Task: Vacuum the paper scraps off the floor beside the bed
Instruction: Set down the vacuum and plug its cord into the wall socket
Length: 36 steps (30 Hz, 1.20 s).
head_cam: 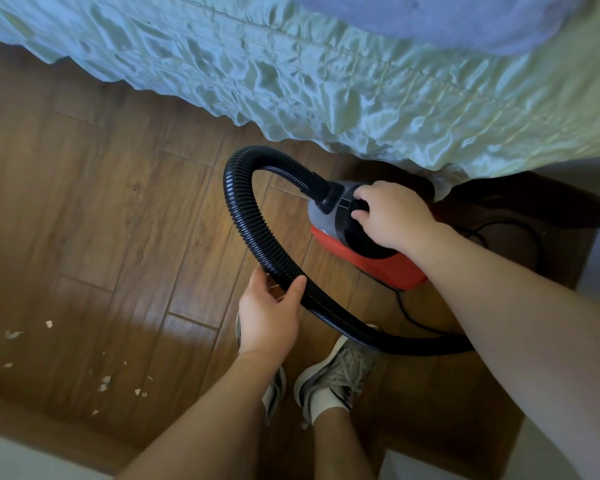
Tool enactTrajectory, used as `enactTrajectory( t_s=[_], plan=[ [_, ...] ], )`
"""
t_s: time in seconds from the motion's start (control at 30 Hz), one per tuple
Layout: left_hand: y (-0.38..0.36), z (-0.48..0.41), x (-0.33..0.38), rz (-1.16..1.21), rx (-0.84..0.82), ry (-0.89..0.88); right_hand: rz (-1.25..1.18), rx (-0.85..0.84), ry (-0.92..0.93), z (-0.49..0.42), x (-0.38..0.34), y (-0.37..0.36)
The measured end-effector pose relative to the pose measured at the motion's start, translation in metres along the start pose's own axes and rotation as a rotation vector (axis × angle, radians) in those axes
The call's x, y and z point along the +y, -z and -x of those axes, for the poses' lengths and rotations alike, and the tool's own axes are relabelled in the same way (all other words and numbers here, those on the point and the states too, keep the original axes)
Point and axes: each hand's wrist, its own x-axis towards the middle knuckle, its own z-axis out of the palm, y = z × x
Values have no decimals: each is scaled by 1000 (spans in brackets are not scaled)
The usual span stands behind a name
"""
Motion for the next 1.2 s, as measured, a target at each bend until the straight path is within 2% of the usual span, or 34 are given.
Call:
enactTrajectory(
  t_s=[0.2,0.53,0.9,1.2],
  plan=[
    [0,-1,-3,16,-7,3,37,13,-35,-8,-6,-4],
    [6,-1,-10,-11,-20,24,-111,140,-66,0,-11,-6],
    [18,12,2,-40,9,-17,-271,197,-92,34,-19,35],
    [36,31,25,-11,-35,-31,-341,310,-132,64,-21,82]
  ],
)
